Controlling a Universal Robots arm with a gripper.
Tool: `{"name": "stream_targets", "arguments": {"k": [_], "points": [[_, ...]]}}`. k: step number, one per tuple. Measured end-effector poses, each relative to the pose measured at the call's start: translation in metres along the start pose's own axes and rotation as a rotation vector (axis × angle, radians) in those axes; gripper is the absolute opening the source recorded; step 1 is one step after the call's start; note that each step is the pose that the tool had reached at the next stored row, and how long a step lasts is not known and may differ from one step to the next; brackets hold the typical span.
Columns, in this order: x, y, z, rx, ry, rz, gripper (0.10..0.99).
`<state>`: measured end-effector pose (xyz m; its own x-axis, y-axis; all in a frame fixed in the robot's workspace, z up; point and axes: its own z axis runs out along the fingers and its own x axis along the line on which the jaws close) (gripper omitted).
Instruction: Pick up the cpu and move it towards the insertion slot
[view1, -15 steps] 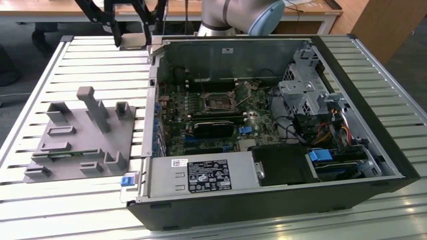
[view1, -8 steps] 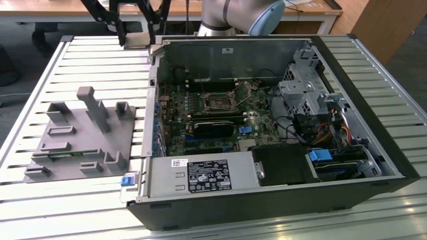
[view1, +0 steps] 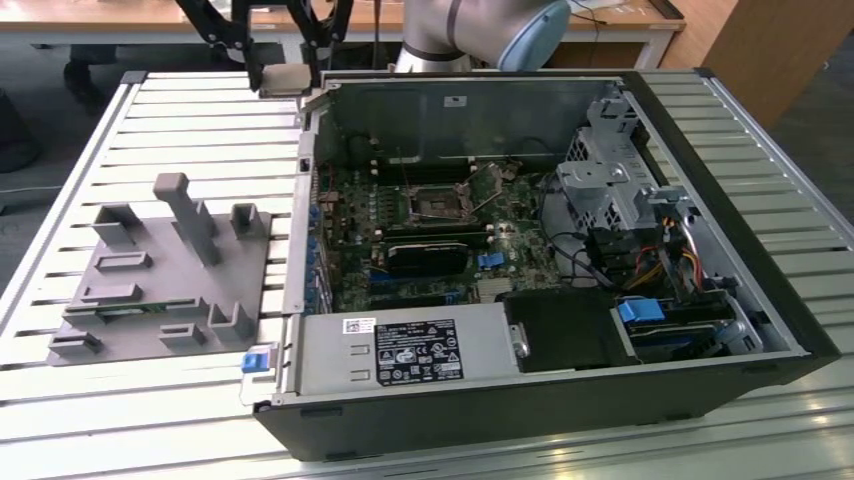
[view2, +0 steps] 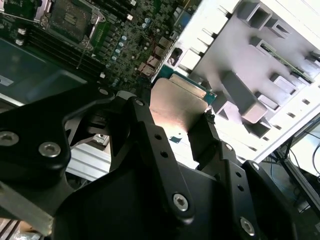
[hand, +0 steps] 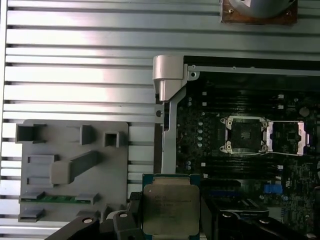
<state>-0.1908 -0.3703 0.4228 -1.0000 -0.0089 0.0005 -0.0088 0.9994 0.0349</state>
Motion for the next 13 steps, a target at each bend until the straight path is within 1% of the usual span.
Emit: {"name": "stream_targets", "arguments": {"k": [5, 13], "points": [[-0.0053, 0.0023, 0.0001, 0.0, 0.0, 0.0, 0.541], [-0.0123, 0.0034, 0.0001, 0.0, 0.0, 0.0, 0.541]]}}
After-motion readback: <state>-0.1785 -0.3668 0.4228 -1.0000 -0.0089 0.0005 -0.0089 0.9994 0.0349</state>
